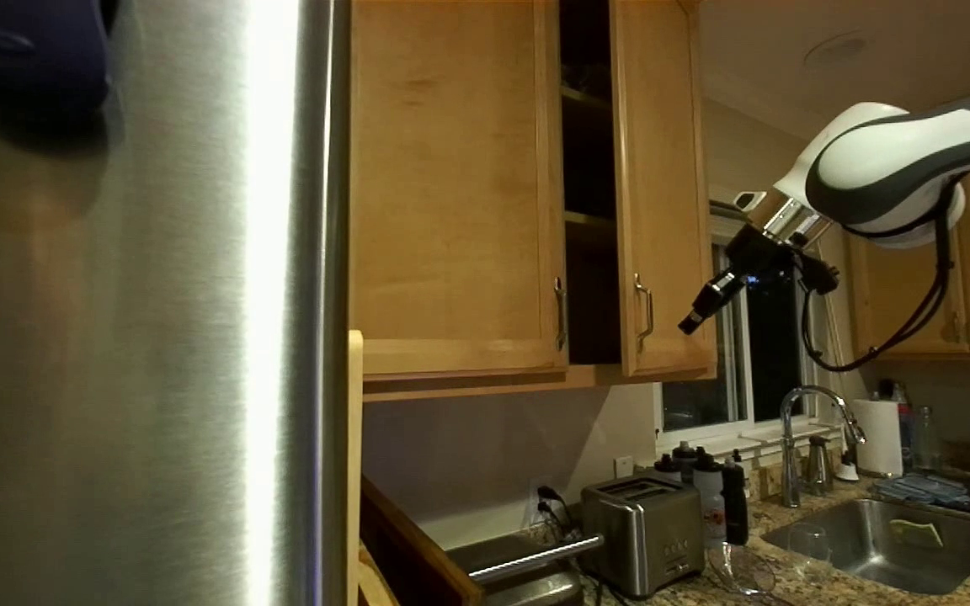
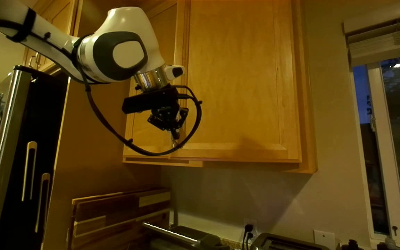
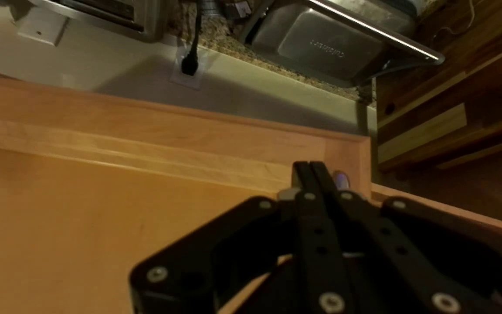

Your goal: Open the top right cabinet door,take out the wooden utensil and close the door

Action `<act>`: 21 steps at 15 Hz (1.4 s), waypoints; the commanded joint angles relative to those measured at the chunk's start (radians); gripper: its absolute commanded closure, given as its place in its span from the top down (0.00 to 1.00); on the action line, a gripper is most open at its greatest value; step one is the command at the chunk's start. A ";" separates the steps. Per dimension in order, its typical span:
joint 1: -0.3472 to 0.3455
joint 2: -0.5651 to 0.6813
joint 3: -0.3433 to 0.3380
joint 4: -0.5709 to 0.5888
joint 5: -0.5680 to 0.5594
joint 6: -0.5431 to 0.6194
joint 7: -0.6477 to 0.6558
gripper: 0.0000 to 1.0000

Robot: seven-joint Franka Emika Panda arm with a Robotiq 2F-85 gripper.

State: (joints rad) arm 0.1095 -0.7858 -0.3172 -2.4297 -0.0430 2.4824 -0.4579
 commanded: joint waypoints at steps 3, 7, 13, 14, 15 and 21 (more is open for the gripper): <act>-0.112 0.006 0.047 -0.042 0.000 0.020 0.105 0.00; -0.079 0.056 0.054 -0.020 0.011 0.076 0.095 0.00; -0.072 0.183 0.093 0.034 -0.004 0.212 0.095 0.00; -0.073 0.206 0.096 0.047 -0.006 0.226 0.093 0.00; -0.076 0.229 0.100 0.061 -0.008 0.237 0.092 0.00; -0.070 0.357 0.106 0.172 -0.001 0.273 0.080 0.00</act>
State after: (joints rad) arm 0.0355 -0.4932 -0.2156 -2.3204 -0.0448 2.7286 -0.3755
